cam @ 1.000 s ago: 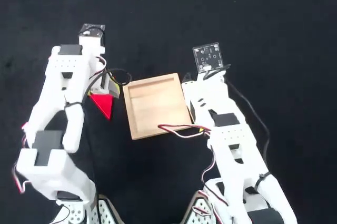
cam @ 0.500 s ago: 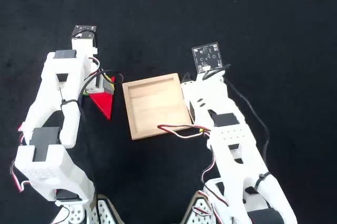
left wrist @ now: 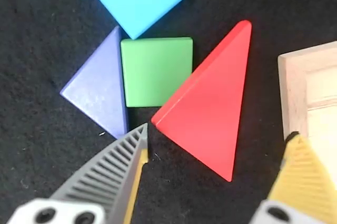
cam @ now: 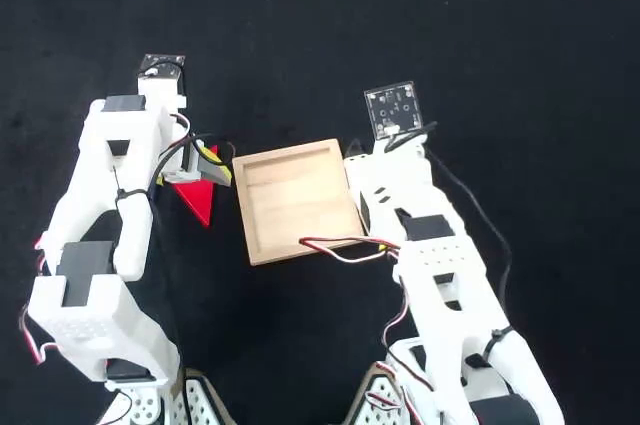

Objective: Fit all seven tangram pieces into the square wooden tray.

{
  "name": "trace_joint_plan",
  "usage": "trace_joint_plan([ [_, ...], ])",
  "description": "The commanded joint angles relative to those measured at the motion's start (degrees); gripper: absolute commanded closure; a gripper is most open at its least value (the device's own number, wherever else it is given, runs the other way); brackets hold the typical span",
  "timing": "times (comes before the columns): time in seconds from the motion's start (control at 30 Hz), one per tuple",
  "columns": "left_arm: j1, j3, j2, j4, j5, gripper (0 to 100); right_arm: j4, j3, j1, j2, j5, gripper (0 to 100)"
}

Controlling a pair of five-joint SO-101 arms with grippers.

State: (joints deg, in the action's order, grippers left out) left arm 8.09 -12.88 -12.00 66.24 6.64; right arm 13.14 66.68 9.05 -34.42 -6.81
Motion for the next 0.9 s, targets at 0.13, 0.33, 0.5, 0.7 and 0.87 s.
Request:
trace_joint_plan([
  [0.13,0.2,-3.3,0.3,-7.8,0.4,61,-1.2,-0.2,0.5,0.5,0.1,80.8],
  [0.33,-1.7,-7.3,0.3,-10.5,0.4,61,-1.2,-0.2,0.5,0.5,0.1,80.8],
  [0.5,-1.3,-7.2,0.4,-10.7,0.4,61,-1.2,-0.2,0.5,0.5,0.1,80.8],
  [0.7,-1.3,-7.3,0.3,-10.8,3.4,62,-1.2,-0.2,0.5,0.5,0.1,80.8],
  [0.87,-1.2,-7.6,0.3,-10.8,6.8,67,-1.2,-0.2,0.5,0.5,0.1,80.8],
])
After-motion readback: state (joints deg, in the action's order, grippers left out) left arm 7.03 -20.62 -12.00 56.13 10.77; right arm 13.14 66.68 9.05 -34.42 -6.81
